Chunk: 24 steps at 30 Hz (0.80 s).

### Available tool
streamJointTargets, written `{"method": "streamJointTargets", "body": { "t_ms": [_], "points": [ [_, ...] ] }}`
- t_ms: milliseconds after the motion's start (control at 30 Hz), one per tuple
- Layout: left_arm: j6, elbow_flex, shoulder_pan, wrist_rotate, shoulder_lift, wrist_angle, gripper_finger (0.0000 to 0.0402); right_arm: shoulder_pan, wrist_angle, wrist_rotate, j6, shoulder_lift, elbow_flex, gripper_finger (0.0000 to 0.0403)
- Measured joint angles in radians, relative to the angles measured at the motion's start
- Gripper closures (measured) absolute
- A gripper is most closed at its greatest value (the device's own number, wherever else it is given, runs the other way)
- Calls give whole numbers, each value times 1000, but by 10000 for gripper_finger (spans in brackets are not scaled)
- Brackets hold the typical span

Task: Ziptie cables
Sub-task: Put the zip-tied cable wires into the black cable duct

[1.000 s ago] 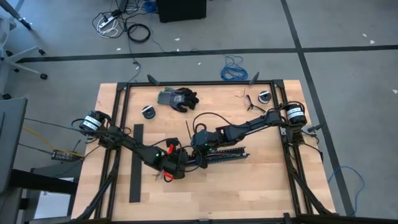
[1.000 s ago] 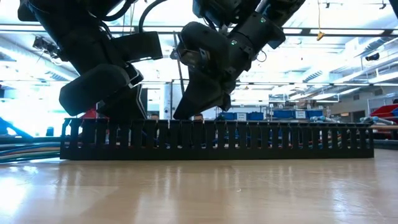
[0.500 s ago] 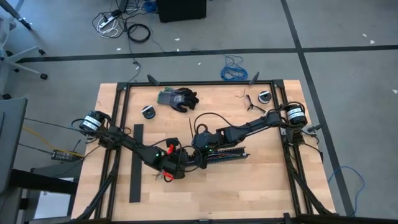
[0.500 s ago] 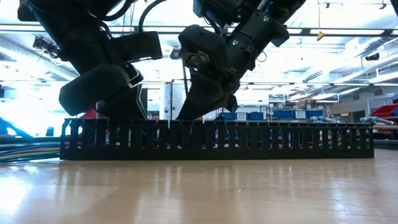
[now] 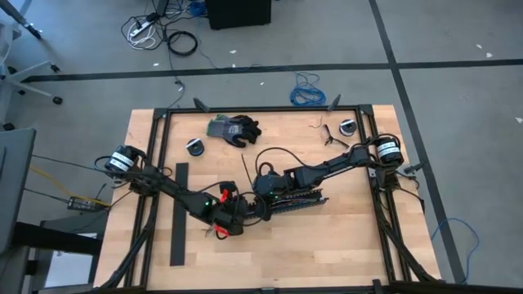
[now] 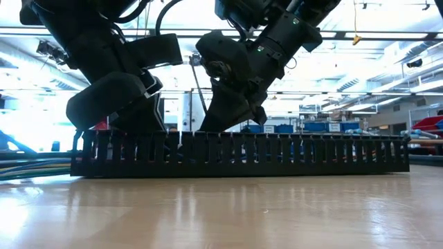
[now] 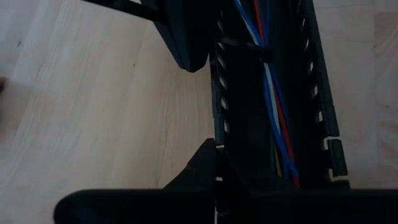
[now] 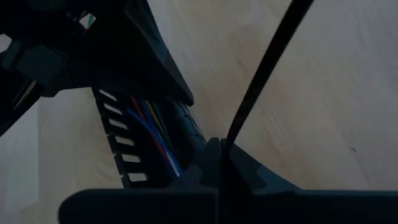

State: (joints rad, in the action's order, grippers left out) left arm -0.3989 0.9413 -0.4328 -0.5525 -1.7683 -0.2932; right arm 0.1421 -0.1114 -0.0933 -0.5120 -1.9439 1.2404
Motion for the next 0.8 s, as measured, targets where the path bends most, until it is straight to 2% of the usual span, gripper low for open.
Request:
{"method": "streamJointTargets", "body": {
  "t_ms": [367, 600, 800],
  "points": [
    [5, 0, 0, -8, 0, 7, 401, 13, 35, -19, -19, -6, -2, 402],
    [6, 0, 0, -8, 0, 12, 401, 21, 105, -11, -56, -87, 2, 402],
    [6, 0, 0, -8, 0, 15, 401, 22, 105, -11, -58, -86, 1, 402]
  ]
}}
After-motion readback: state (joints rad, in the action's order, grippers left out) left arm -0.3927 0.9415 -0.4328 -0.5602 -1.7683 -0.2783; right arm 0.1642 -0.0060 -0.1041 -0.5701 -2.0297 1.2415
